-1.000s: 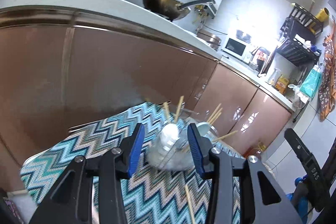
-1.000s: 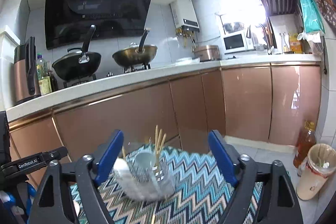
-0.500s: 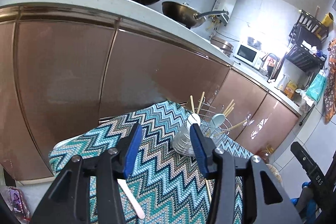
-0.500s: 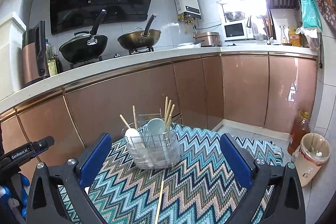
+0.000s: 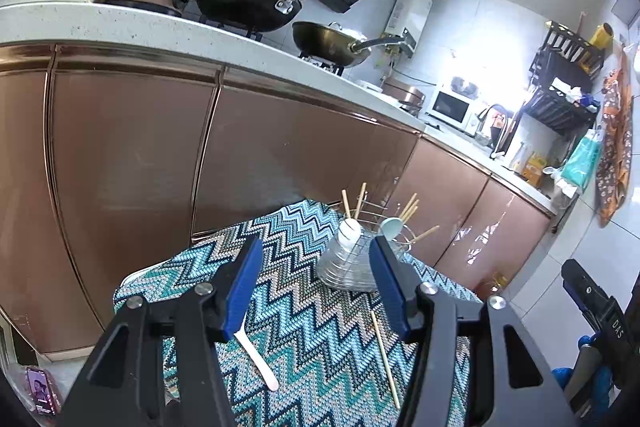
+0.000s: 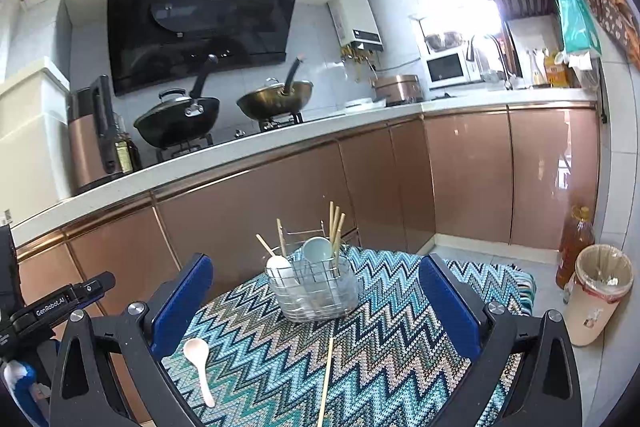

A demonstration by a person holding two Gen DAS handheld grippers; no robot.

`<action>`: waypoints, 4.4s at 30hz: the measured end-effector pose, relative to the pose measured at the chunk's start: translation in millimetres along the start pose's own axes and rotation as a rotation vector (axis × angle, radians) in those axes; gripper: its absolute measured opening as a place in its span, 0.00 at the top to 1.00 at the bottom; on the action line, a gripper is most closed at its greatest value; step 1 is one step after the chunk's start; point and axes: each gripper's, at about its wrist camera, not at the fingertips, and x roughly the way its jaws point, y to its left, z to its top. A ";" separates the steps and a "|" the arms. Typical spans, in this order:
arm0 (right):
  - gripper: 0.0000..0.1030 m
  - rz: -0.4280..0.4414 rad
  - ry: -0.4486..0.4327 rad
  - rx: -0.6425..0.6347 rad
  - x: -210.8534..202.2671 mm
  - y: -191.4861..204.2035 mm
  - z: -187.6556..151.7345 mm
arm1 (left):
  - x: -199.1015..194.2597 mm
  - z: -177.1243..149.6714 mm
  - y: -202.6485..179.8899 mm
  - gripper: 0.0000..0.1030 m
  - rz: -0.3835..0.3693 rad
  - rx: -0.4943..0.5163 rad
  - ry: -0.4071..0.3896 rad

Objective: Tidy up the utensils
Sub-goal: 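Grasp the pale pink spoon with the left tool while the right tool grasps the last chopstick, then carry the pink spoon over the basket with the left tool while the right tool carries its chopstick there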

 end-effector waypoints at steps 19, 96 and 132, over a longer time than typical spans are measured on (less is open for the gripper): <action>0.00 -0.011 0.157 -0.014 24.0 -12.4 -16.0 | 30.0 -14.3 41.8 0.48 0.067 -0.046 0.167; 0.93 0.176 1.053 -0.130 312.8 -18.6 -132.8 | 235.9 -84.5 120.3 0.89 0.020 -0.067 0.745; 0.94 0.266 0.592 -0.131 154.5 22.6 -45.7 | 111.9 -32.1 57.1 0.93 0.014 0.019 0.391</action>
